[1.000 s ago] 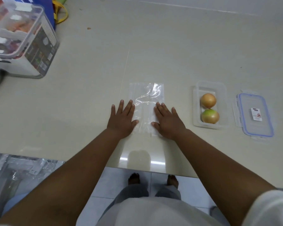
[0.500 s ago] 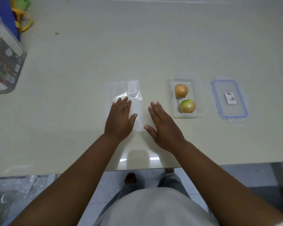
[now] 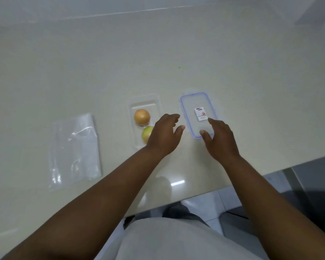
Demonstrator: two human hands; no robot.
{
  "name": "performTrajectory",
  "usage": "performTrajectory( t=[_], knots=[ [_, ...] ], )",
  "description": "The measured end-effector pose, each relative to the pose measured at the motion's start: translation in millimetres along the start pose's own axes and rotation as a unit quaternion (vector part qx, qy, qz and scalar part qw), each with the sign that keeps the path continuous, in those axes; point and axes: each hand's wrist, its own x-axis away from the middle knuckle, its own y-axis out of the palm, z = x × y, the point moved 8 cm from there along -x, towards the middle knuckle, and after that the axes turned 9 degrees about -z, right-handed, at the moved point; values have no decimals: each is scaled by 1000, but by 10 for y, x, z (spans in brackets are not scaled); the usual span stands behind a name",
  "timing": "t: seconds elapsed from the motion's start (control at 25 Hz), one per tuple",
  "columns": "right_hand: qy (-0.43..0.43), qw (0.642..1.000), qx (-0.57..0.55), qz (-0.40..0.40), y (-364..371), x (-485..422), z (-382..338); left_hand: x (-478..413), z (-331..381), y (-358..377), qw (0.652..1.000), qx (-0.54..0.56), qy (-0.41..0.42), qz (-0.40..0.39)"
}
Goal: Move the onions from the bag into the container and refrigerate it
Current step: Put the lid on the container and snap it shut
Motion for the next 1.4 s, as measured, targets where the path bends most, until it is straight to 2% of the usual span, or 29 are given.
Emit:
performTrajectory(
  t=[0.08, 0.2, 0.36, 0.48, 0.64, 0.8, 0.96, 1.2, 1.4],
  knots=[
    [83, 997, -13, -2, -170, -335, 410, -370, 43, 350, 993, 37, -101, -44],
    [172, 984, -39, -38, -250, -732, 809, -664, -104, 729, 963, 20, -255, -83],
    [201, 971, -22, -125, -128, -1075, 978, -839, -227, 791, 943, 58, -327, -14],
    [211, 964, -67, -151, -107, -1142, 1046, -863, -327, 788, 933, 110, -341, 10],
    [204, 949, -148, -190, -150, -1011, 1107, -737, -317, 768, 945, 116, -306, 8],
    [178, 951, -204, -150, -317, -794, 979, -516, -202, 531, 950, 172, -254, 52],
    [110, 950, -258, -137, -241, -659, 449, -209, -328, 13, 947, 195, -231, 105],
    [67, 964, -219, -132, 263, -652, -422, 170, -948, -678, 934, 158, -280, 157],
    [56, 974, -173, -137, 581, -696, -737, 269, -1283, -820, 927, 159, -300, 160]
  ],
)
